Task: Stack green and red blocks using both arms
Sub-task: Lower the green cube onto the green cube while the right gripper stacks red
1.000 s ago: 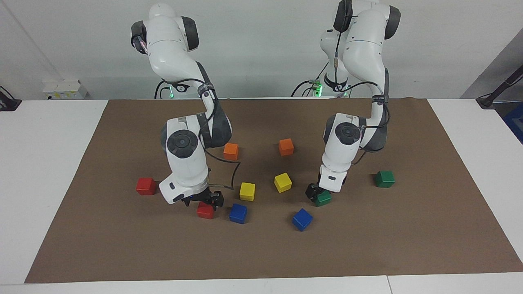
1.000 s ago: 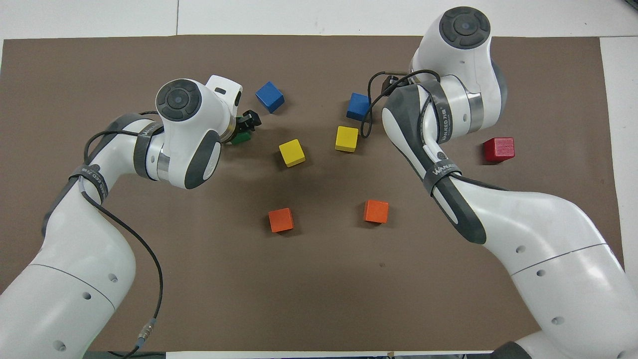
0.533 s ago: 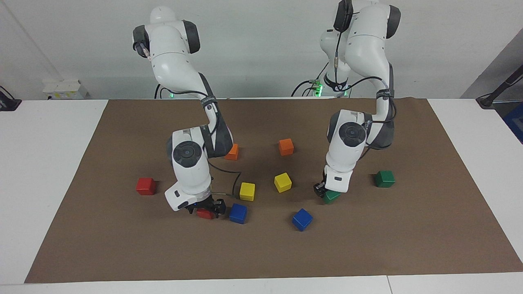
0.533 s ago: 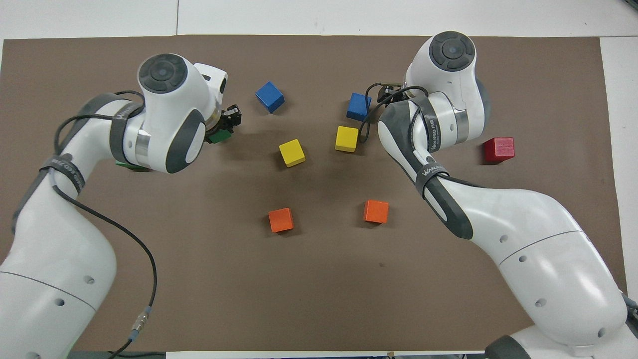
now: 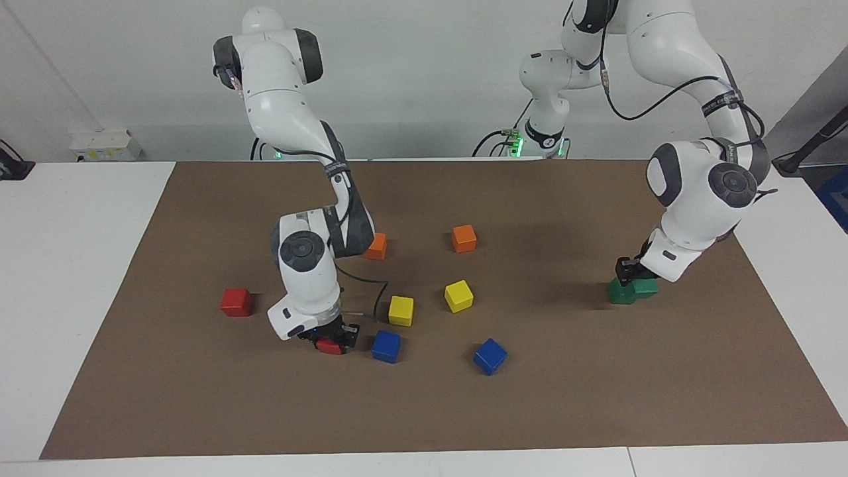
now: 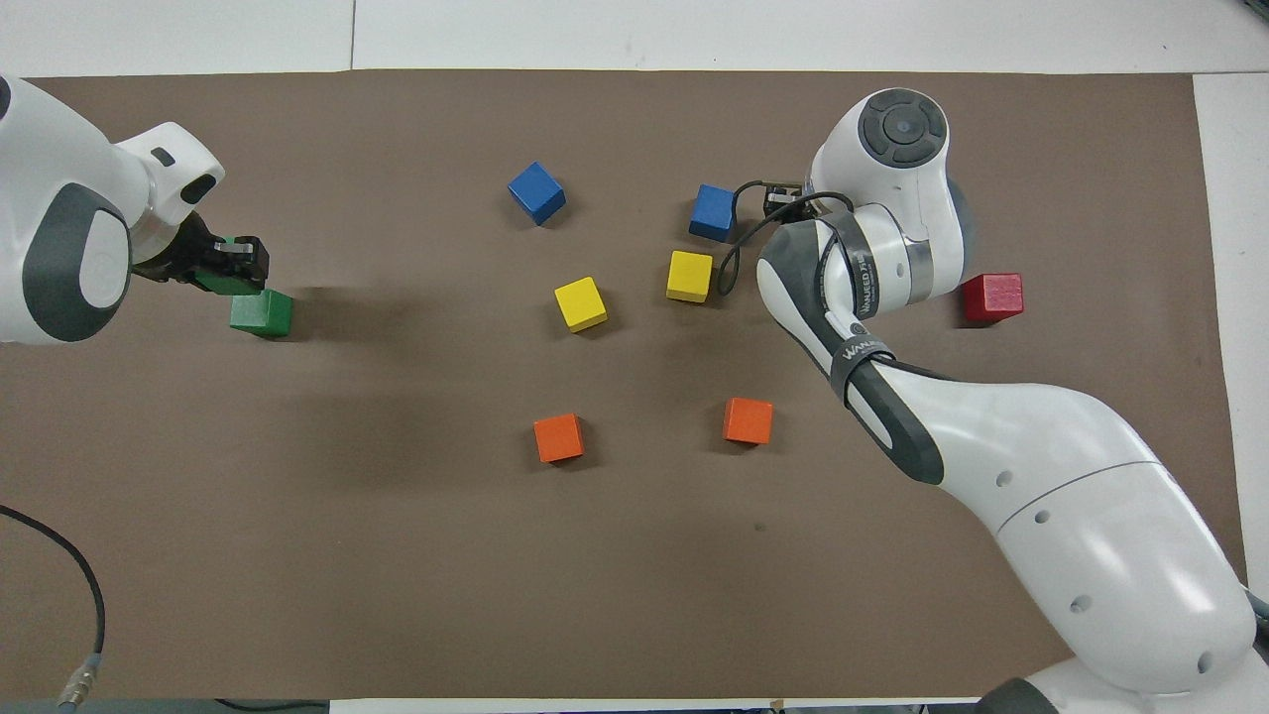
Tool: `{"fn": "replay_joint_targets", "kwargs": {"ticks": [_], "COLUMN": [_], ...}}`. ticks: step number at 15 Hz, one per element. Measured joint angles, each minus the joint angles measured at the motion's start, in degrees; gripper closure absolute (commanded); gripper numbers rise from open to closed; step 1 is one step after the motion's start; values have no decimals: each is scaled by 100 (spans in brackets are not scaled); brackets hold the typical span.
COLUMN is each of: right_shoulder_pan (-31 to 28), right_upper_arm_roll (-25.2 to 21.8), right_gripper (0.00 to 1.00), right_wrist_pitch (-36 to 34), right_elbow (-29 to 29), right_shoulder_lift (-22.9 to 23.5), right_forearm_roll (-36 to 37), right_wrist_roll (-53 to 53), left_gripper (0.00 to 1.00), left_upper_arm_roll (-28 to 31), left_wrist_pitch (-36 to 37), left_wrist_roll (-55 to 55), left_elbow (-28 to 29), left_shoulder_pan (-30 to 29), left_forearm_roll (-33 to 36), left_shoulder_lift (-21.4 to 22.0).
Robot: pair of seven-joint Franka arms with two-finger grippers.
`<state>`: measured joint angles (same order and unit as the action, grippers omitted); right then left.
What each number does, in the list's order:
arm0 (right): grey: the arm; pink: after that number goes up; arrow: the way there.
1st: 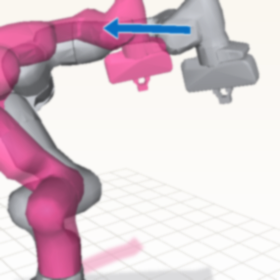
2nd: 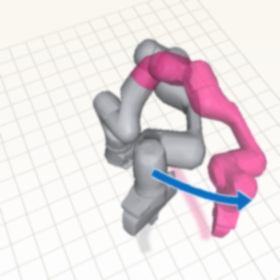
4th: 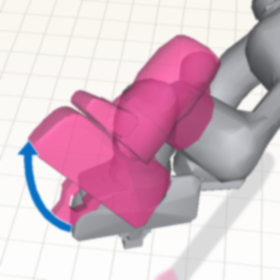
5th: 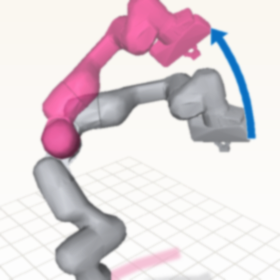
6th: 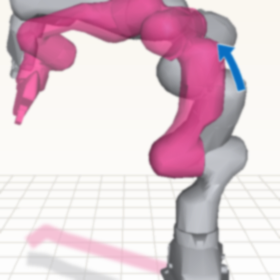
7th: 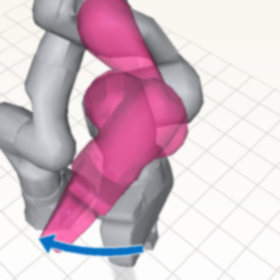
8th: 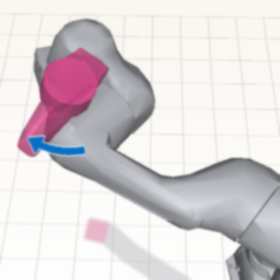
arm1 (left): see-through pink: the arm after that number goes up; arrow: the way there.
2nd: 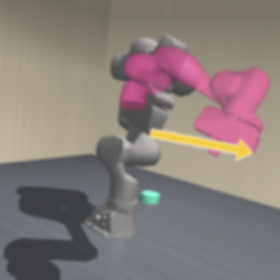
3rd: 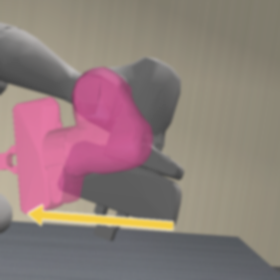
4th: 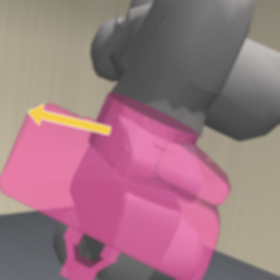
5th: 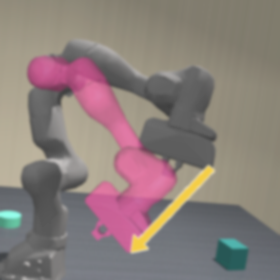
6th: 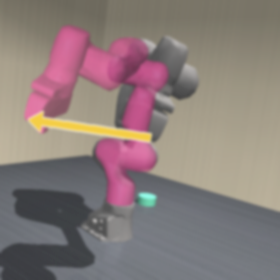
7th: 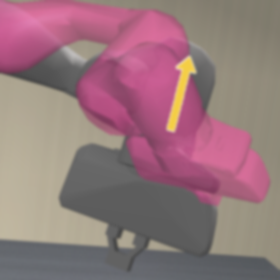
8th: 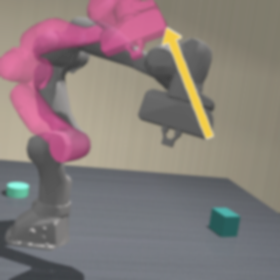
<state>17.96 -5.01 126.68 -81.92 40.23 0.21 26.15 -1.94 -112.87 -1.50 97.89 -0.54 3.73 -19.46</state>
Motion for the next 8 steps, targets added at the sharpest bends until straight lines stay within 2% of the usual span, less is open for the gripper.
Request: {"fn": "replay_joint_targets", "kwargs": {"ticks": [3, 5, 8], "right_shoulder_pan": [-20, -72, -417], "right_upper_arm_roll": [-6, -30, -56], "right_gripper": [100, 100, 100], "right_wrist_pitch": [-142, -462, -1071], "right_elbow": [-2, -4, -312], "right_shoulder_lift": [-60, -262, -1011], "right_forearm_roll": [0, 2, 2], "right_wrist_roll": [-13, -333, -1225], "left_gripper": [100, 100, 100], "left_upper_arm_roll": [-7, -7, -6], "left_wrist_pitch": [-284, -303, -312], "left_wrist_roll": [-142, -193, -232], "left_elbow": [321, 369, 390], "left_shoulder_pan": [-17, -54, -112], "left_forearm_roll": [0, 0, 0], "left_shoulder_lift": [-2, -1, 1]}}
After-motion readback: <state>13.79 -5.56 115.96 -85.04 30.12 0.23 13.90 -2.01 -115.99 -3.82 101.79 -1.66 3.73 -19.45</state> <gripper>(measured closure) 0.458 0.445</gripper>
